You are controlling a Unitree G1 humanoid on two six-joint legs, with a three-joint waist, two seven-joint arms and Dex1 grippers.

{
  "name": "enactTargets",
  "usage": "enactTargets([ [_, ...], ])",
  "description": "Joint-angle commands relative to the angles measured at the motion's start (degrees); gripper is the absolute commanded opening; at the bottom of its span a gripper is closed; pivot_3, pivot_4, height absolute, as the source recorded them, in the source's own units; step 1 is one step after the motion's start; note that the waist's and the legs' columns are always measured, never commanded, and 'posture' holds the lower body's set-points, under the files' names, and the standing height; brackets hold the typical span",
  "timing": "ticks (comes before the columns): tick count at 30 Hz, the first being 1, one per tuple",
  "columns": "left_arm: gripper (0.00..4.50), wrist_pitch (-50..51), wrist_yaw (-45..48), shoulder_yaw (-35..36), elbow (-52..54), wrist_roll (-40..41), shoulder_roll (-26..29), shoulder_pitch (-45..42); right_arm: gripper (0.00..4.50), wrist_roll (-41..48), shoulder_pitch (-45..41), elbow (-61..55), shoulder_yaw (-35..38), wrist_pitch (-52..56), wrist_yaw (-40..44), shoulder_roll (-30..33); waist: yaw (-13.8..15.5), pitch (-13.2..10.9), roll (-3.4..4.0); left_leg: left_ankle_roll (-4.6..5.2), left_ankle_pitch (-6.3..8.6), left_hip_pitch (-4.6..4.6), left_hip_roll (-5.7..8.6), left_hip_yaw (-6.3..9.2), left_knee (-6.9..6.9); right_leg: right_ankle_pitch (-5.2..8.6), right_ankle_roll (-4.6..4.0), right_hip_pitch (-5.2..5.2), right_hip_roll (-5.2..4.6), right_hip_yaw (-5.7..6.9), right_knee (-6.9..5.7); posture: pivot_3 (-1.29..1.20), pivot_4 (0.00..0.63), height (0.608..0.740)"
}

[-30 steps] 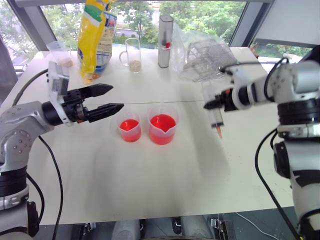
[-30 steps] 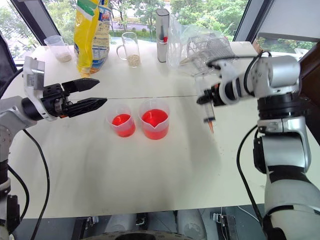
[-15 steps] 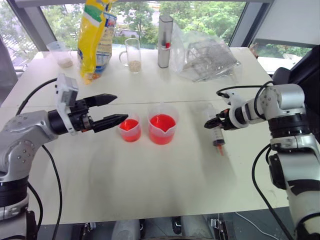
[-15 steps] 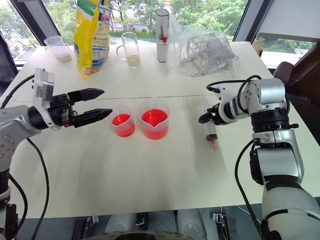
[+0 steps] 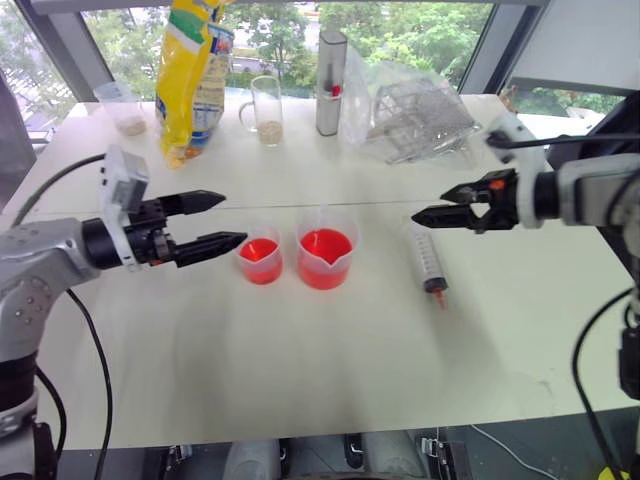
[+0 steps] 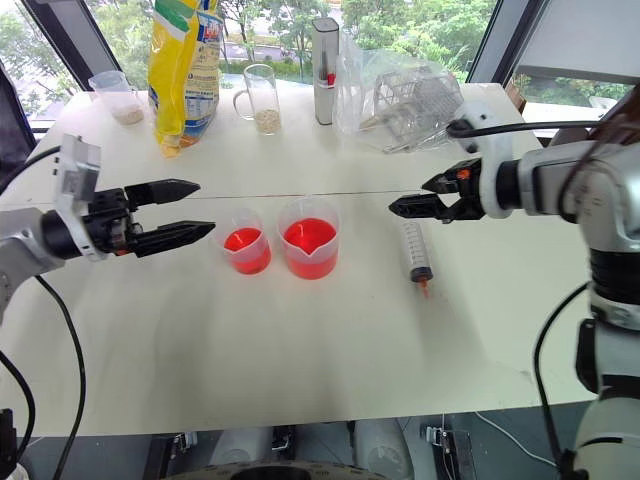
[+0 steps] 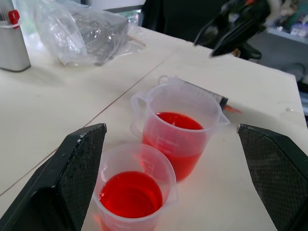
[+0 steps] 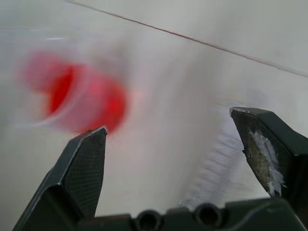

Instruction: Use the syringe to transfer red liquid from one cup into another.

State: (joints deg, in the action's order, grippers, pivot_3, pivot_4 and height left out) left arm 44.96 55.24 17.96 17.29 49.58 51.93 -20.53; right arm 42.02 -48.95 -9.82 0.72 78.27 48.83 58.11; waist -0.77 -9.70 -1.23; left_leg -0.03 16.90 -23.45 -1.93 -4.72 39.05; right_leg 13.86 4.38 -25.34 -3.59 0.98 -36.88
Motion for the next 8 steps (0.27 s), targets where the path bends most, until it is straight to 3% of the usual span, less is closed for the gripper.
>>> enactTargets([
  [1,4.5,0.32,1.89,3.42,-0.49,1.2,2.62,-0.04,4.46,-0.37,7.66,-4.66,6.82,-13.34,11.91,7.7,0.14,0.0,-0.01,0.0,0.0,0.0,0.0,0.01,0.0,0.0,0.01,0.01,0.0,0.01,0.01,0.0,0.15,0.74],
  [4,4.5,0.49,3.46,3.96,-0.71,1.08,4.26,0.81,4.46,-0.53,14.97,-6.7,10.21,-18.65,16.46,11.24,0.11,0.0,-0.01,0.01,0.01,0.05,0.0,-0.02,0.0,0.02,0.01,0.09,-0.03,0.01,0.07,0.0,0.15,0.74],
  [8,4.5,1.1,4.1,4.15,-0.87,2.08,4.65,1.04,4.46,1.06,19.85,-11.02,12.21,-19.58,14.09,8.81,-0.36,0.0,0.0,-0.01,-0.01,0.12,-0.04,-0.12,0.02,0.02,-0.01,0.08,-0.02,-0.09,0.07,0.0,0.15,0.74],
])
